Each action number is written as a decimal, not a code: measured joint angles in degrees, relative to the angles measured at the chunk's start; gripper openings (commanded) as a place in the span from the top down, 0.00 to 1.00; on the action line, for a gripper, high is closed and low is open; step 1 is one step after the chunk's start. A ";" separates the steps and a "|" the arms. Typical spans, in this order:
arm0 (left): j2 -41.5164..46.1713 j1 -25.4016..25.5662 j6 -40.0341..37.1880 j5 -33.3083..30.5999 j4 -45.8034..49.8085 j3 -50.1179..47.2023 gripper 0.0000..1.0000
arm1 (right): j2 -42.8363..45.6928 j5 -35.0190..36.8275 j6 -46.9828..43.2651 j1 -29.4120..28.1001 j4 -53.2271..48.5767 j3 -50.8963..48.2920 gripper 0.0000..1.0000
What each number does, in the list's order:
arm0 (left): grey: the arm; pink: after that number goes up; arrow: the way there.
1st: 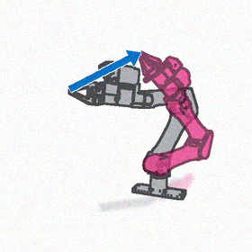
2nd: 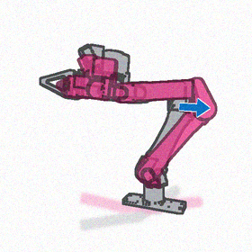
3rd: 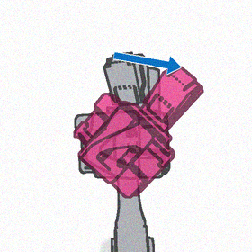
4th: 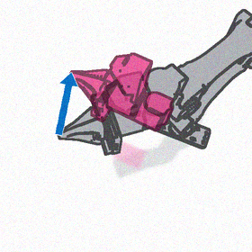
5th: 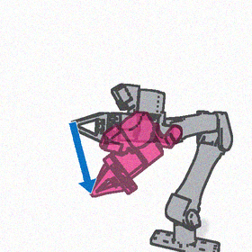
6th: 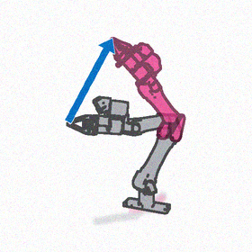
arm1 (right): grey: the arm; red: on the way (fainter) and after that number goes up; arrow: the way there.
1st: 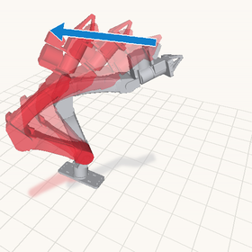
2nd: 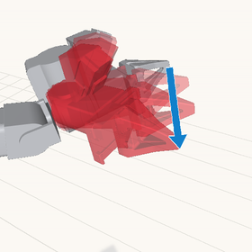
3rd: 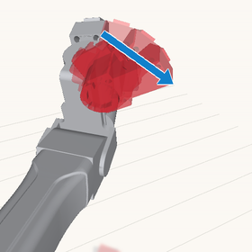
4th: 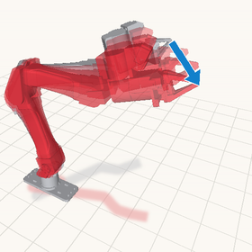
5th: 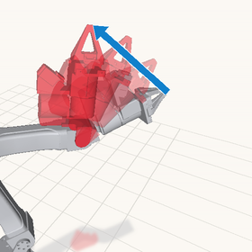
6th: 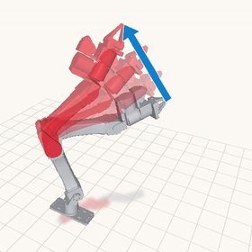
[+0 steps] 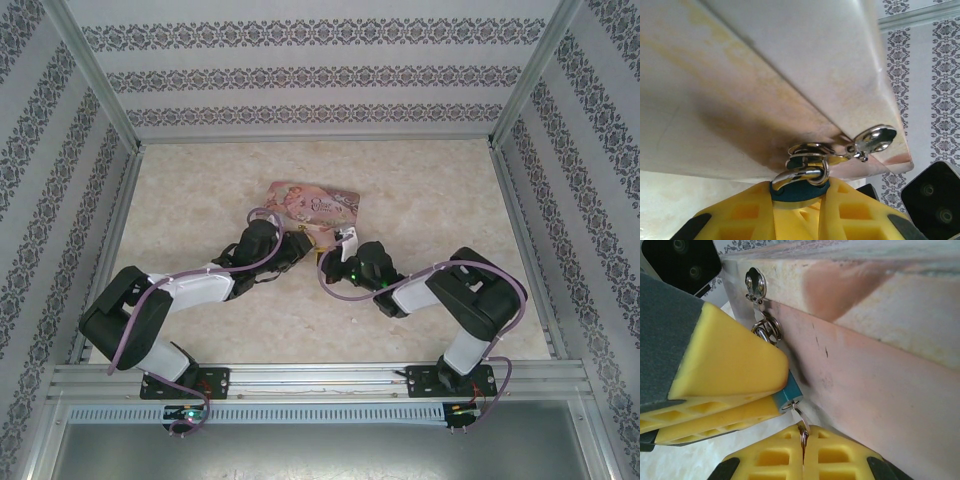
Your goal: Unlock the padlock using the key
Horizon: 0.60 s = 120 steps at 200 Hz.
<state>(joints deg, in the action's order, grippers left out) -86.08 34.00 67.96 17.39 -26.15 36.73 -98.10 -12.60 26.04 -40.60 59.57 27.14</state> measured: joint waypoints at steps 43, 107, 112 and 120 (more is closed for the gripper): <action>0.00 0.00 -0.24 -0.57 -0.42 -1.01 0.79 | -0.33 -1.03 0.26 0.00 -2.03 0.81 1.00; -3.34 0.00 -0.42 -0.74 -4.15 -2.38 0.79 | -3.93 -1.11 0.96 -0.04 0.02 0.39 1.00; -3.87 0.02 -0.42 -0.59 -4.66 -2.54 0.80 | -4.26 -0.94 1.09 -0.04 0.11 0.28 1.00; -4.76 0.02 -0.39 0.04 -5.46 -2.80 0.79 | -4.72 -0.61 1.25 -0.04 0.31 0.04 1.00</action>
<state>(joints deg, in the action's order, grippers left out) -90.85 34.02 67.57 17.43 -31.62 33.93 -102.83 -13.21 27.29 -40.64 59.88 27.18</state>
